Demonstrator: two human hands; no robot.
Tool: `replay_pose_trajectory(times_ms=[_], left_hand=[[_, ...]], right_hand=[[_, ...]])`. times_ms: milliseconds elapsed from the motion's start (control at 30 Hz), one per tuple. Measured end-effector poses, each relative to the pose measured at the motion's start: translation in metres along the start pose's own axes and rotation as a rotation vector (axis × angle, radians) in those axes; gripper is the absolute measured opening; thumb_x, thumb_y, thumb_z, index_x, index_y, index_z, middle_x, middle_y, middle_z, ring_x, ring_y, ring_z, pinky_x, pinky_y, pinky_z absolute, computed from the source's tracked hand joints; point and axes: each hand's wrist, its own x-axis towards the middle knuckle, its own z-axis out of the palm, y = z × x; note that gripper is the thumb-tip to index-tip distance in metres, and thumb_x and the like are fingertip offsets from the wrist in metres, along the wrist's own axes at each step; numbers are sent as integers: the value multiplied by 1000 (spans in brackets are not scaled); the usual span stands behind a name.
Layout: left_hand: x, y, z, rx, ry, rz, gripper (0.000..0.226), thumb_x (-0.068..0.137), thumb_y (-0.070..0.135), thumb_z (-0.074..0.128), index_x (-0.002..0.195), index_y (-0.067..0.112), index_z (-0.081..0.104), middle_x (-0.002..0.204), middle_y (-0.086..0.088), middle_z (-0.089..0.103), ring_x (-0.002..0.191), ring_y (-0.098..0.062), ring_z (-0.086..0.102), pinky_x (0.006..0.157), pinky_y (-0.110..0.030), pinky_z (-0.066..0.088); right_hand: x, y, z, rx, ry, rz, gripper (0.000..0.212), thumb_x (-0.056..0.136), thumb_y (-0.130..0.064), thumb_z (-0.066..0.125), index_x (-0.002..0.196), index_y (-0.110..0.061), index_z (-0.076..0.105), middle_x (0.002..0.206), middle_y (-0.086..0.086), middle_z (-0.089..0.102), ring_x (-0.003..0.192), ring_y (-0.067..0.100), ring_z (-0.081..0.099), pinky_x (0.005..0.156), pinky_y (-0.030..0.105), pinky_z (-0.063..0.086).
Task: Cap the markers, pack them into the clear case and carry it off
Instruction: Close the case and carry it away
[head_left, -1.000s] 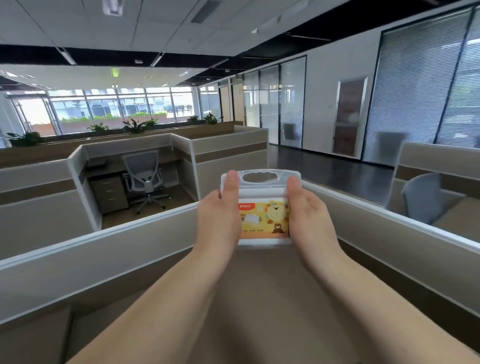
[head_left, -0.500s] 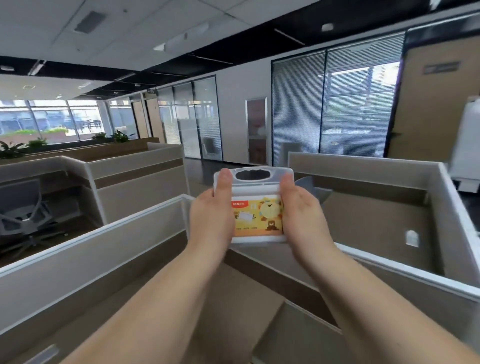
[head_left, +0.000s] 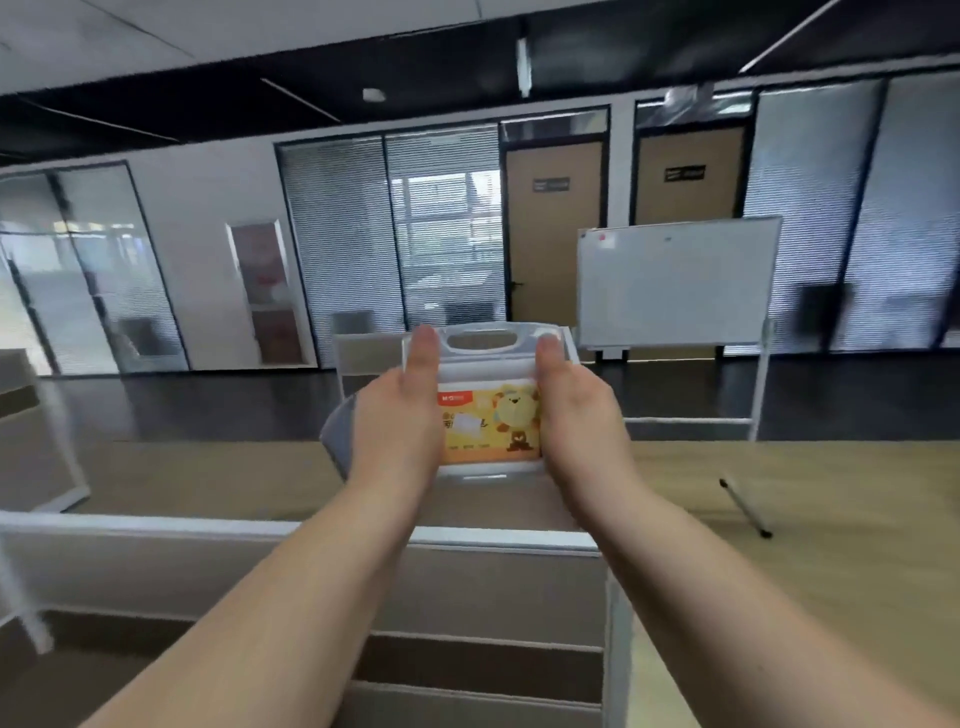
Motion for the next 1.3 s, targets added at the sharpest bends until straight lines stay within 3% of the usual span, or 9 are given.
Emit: replay_pose_trajectory(times_ms=[100, 200, 300, 400, 467, 633, 967, 1100, 1300], left_hand=[[4, 3, 31, -11, -94, 45, 73, 90, 74, 28, 81, 16, 72, 74, -3, 73, 68, -16, 70, 66, -20, 56], [2, 7, 55, -39, -200, 113, 68, 94, 68, 28, 82, 17, 71, 78, -2, 74, 65, -12, 70, 58, -24, 53], [-1, 9, 70, -144, -307, 110, 65, 94, 67, 34, 84, 16, 72, 73, 0, 74, 60, -7, 70, 55, -19, 54], [-6, 8, 83, -256, -445, 64, 67, 85, 77, 39, 86, 19, 73, 79, -3, 77, 73, -20, 76, 75, -44, 62], [-11, 7, 91, -273, -496, 52, 69, 79, 79, 39, 84, 19, 73, 78, -3, 77, 73, -23, 76, 77, -51, 61], [-23, 12, 114, -272, -574, 47, 70, 82, 79, 36, 80, 20, 73, 77, -3, 76, 73, -23, 75, 79, -52, 60], [-30, 30, 192, -312, -655, 47, 71, 86, 77, 38, 84, 15, 72, 78, -4, 76, 74, -23, 75, 79, -52, 60], [-29, 36, 246, -293, -624, 47, 75, 80, 82, 36, 83, 16, 72, 78, -5, 76, 75, -25, 74, 78, -54, 59], [-28, 55, 347, -282, -546, 7, 64, 89, 74, 37, 83, 20, 72, 78, -4, 76, 73, -21, 74, 78, -52, 60]], right_hand=[[3, 9, -24, -60, 117, 6, 75, 91, -73, 27, 89, -12, 71, 82, 9, 74, 77, 24, 71, 75, 49, 58], [-1, 12, -42, -118, 232, 19, 79, 84, -80, 25, 87, -16, 71, 81, 5, 75, 78, 22, 72, 77, 51, 58], [-9, 9, -57, -138, 298, 41, 69, 93, -71, 28, 86, -17, 70, 80, 5, 74, 74, 18, 72, 72, 46, 60], [-22, 5, -67, -140, 375, 37, 60, 98, -62, 31, 85, -18, 70, 75, 2, 73, 65, 8, 70, 59, 29, 56], [-27, 8, -73, -158, 424, 46, 62, 96, -65, 31, 87, -18, 71, 77, 3, 74, 68, 10, 71, 62, 33, 58], [-33, 14, -96, -224, 547, 69, 75, 89, -76, 29, 87, -14, 70, 80, 10, 74, 75, 23, 72, 73, 50, 59], [-4, 41, -165, -315, 643, 34, 76, 90, -74, 27, 84, -9, 67, 80, 12, 72, 77, 27, 69, 75, 52, 56], [27, 65, -207, -292, 622, 30, 71, 95, -68, 30, 82, -9, 67, 78, 11, 72, 75, 26, 69, 72, 48, 57], [94, 102, -291, -283, 532, 26, 64, 99, -59, 32, 79, -9, 67, 75, 7, 71, 68, 18, 65, 63, 33, 49]])
